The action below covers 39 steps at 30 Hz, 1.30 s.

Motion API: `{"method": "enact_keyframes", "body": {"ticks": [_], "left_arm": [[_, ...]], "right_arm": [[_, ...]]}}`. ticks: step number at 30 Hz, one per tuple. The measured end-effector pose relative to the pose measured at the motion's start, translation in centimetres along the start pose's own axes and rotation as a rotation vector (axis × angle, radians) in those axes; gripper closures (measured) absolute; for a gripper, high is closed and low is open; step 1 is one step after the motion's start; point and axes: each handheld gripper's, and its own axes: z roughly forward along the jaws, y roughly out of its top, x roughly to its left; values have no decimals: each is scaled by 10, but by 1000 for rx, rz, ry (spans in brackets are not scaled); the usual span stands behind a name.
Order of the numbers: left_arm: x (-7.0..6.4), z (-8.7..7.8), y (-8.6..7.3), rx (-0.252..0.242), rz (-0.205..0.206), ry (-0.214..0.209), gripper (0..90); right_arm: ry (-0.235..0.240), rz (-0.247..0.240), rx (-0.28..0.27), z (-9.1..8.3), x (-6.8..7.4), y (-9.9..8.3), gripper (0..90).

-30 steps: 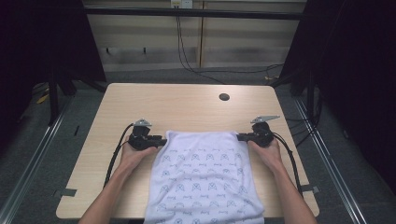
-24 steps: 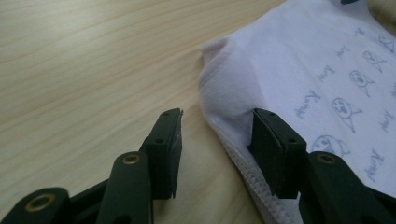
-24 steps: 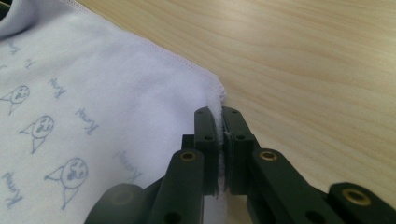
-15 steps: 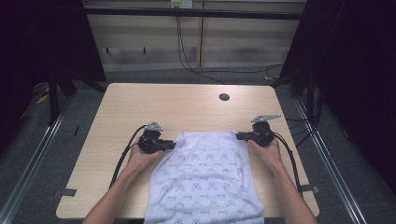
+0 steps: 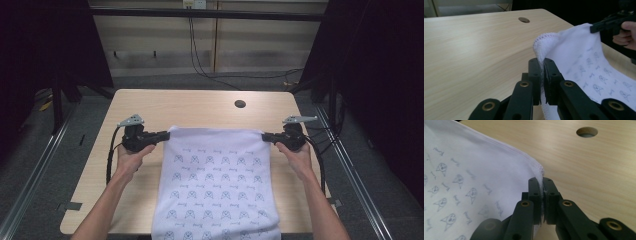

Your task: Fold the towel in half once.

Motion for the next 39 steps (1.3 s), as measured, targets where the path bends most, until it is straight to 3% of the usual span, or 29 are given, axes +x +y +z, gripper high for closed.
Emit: {"method": "enact_keyframes", "body": {"ticks": [5,8,12,14,15,16,19,21,24,27,29,30,31,32,33,34,35,36,37,39], "left_arm": [[3,-10,15,-17,8,24,863],[7,-15,28,-36,11,52,864],[13,-20,44,-52,15,80,864],[15,-22,52,-57,25,91,864],[16,-24,57,-69,24,93,864],[18,-29,69,-96,28,95,864],[19,-31,82,-117,34,105,864],[19,-30,96,-90,70,136,865],[16,-31,111,-127,67,123,865],[10,-36,116,-153,77,105,865],[7,-40,112,-168,70,82,865],[5,-42,108,-159,75,75,865],[3,-43,102,-148,75,65,864],[-4,-44,86,-101,100,66,864],[-4,-44,86,-101,100,66,864],[-8,-47,78,-103,96,63,865],[-9,-51,69,-114,79,28,865],[-13,-54,62,-111,70,13,865],[-17,-57,55,-109,76,4,865],[-27,-65,43,-104,73,-32,865]], "right_arm": [[36,6,-48,-8,2,16,869],[66,-2,-81,-11,6,33,869],[71,-13,-116,-17,10,61,870],[57,-31,-147,-23,12,85,870],[57,-31,-147,-23,12,85,870],[41,-40,-158,-27,12,101,870],[32,-45,-173,-31,12,116,870],[22,-52,-194,-34,14,130,870],[20,-79,-221,-40,23,153,870],[15,-93,-220,-43,25,159,870],[36,-84,-242,-48,25,159,870],[87,-70,-242,-53,25,151,870],[86,-79,-228,-55,27,144,870],[93,-81,-223,-58,28,136,870],[93,-81,-223,-58,28,136,870],[103,-85,-206,-62,31,117,870],[103,-85,-206,-62,31,117,870],[120,-79,-197,-67,35,97,870],[120,-79,-197,-67,35,97,870],[140,-83,-190,-75,41,79,870]]}}
